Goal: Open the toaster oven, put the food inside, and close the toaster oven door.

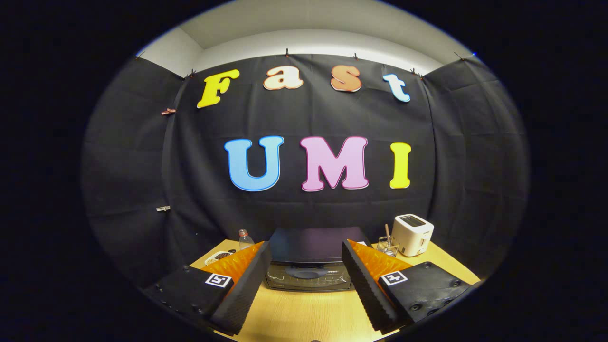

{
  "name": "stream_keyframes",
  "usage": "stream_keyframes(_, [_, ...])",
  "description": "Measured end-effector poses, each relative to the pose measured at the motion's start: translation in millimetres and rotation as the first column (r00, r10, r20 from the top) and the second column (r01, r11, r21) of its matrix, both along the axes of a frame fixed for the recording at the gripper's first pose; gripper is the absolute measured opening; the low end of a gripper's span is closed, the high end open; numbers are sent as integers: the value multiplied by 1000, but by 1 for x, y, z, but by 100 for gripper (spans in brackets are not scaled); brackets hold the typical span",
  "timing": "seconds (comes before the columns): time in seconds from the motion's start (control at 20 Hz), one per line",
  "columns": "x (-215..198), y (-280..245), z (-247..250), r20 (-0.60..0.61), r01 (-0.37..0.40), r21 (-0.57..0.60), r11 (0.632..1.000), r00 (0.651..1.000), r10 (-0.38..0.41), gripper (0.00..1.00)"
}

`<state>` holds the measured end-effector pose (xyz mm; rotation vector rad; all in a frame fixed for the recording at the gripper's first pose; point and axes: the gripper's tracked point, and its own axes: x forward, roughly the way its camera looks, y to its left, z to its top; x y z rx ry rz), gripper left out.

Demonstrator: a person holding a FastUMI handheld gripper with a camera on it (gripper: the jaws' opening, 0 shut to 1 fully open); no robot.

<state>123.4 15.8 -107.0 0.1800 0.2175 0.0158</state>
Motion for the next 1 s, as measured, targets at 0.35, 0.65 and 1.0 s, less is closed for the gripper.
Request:
stream_keyframes(0.35, [75,17,-95,-156,-39,4,999,987,39,98])
stream_keyframes(0.65, [100,30,-165,-290,-56,22,998,955,60,98])
stream_keyframes(1.0, [120,29,-188,-301,-18,8,1000,953,19,98])
